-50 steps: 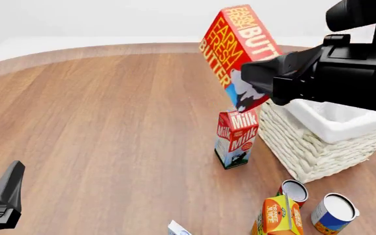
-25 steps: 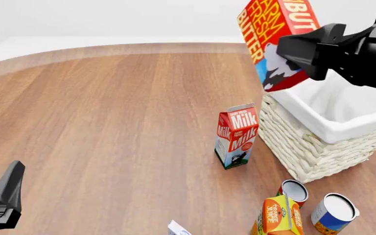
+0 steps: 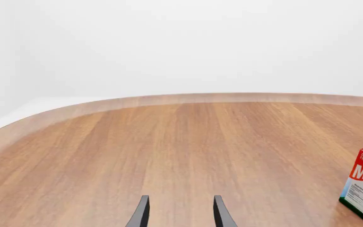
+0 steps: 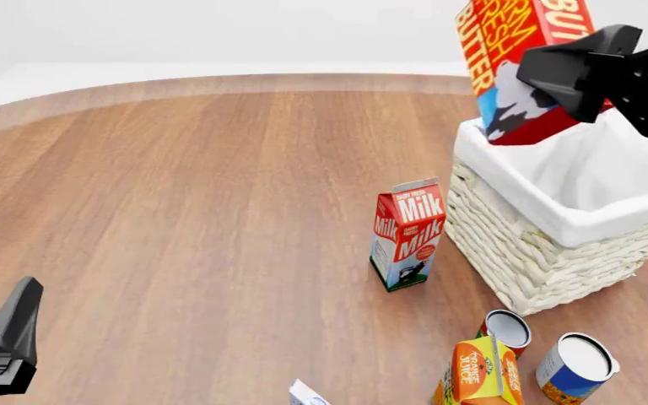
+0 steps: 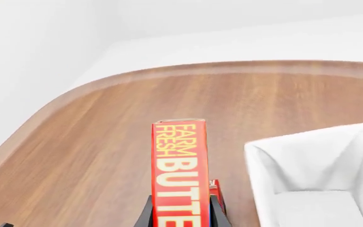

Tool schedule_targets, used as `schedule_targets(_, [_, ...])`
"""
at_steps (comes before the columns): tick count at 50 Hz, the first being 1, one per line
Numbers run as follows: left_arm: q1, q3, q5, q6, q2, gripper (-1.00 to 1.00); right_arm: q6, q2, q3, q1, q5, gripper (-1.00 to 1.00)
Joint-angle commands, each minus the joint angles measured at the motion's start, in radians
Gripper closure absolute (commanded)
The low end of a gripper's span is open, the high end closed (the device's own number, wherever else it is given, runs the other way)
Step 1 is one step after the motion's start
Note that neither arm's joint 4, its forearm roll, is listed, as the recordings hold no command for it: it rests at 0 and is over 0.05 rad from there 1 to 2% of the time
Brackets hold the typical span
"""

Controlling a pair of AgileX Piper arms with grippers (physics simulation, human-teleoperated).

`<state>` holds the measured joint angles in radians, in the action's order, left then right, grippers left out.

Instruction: Pick up the cream cheese box and the butter, and put them in the basket.

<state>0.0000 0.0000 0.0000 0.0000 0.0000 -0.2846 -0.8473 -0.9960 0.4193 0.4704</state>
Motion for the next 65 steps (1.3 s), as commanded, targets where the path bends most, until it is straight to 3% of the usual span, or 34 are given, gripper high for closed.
schedule_targets(1, [0.000, 0.000, 0.000, 0.000, 0.000, -1.00, -0.036, 0.010, -0.010, -0.054, 0.006, 1.00])
schedule_targets(6, [0.000, 0.000, 0.000, 0.000, 0.000, -1.00, -0.057, -0.009, 0.007, -0.106, -0.005, 1.00])
schedule_targets(11, [0.000, 0.000, 0.000, 0.000, 0.000, -1.00, -0.105, -0.036, 0.026, -0.103, -0.025, 1.00])
schedule_targets(20, [0.000, 0.000, 0.000, 0.000, 0.000, -1.00, -0.134, -0.077, 0.028, -0.144, -0.043, 1.00])
schedule_targets(45, [0.000, 0.000, 0.000, 0.000, 0.000, -1.00, -0.159, -0.055, -0.021, -0.232, 0.014, 1.00])
schedule_targets(65, [0.000, 0.000, 0.000, 0.000, 0.000, -1.00, -0.194, -0.103, 0.014, -0.303, -0.040, 1.00])
